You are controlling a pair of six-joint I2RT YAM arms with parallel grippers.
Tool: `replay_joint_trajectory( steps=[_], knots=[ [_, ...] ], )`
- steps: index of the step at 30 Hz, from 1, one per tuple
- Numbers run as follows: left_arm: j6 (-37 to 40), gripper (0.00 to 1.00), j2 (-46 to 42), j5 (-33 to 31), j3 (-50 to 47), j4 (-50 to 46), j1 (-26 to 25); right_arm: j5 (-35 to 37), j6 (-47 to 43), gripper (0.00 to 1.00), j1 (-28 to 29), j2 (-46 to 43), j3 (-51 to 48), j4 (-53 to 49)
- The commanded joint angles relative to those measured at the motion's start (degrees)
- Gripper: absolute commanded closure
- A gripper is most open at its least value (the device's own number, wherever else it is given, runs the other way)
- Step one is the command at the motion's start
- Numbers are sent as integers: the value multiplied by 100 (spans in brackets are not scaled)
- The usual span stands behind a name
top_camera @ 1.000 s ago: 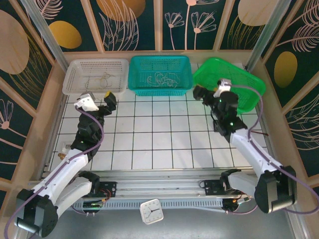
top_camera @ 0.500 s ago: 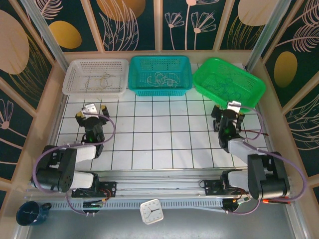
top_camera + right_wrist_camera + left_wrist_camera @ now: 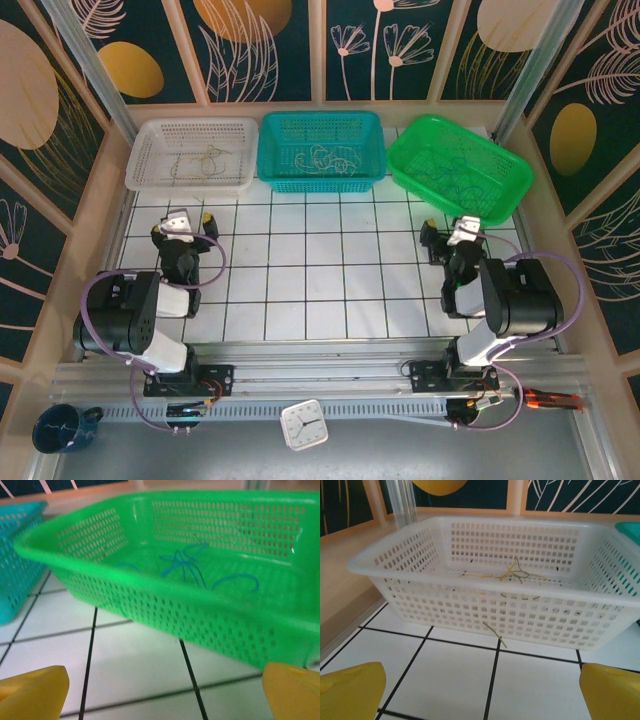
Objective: Untangle the cables
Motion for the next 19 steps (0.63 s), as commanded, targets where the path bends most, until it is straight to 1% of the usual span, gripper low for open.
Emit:
replay_joint_trajectory(
  steps=[1, 5, 16, 18, 19],
  knots=[
    [-109, 1, 16, 265, 38, 252, 47, -537, 81, 1, -145, -36, 182, 155],
    [-12, 1, 3, 521, -3, 303, 49, -445, 49, 1, -81, -23, 162, 202],
    [-12, 1, -1, 518, 5, 285, 42, -484, 41, 1, -96, -23, 173, 178],
    [-12, 1, 5, 516, 6, 285, 47, -385, -26, 1, -2, -48, 88, 343],
    [-10, 1, -1, 516, 6, 285, 47, -114, -53, 1, 74, -44, -32, 607]
  ],
)
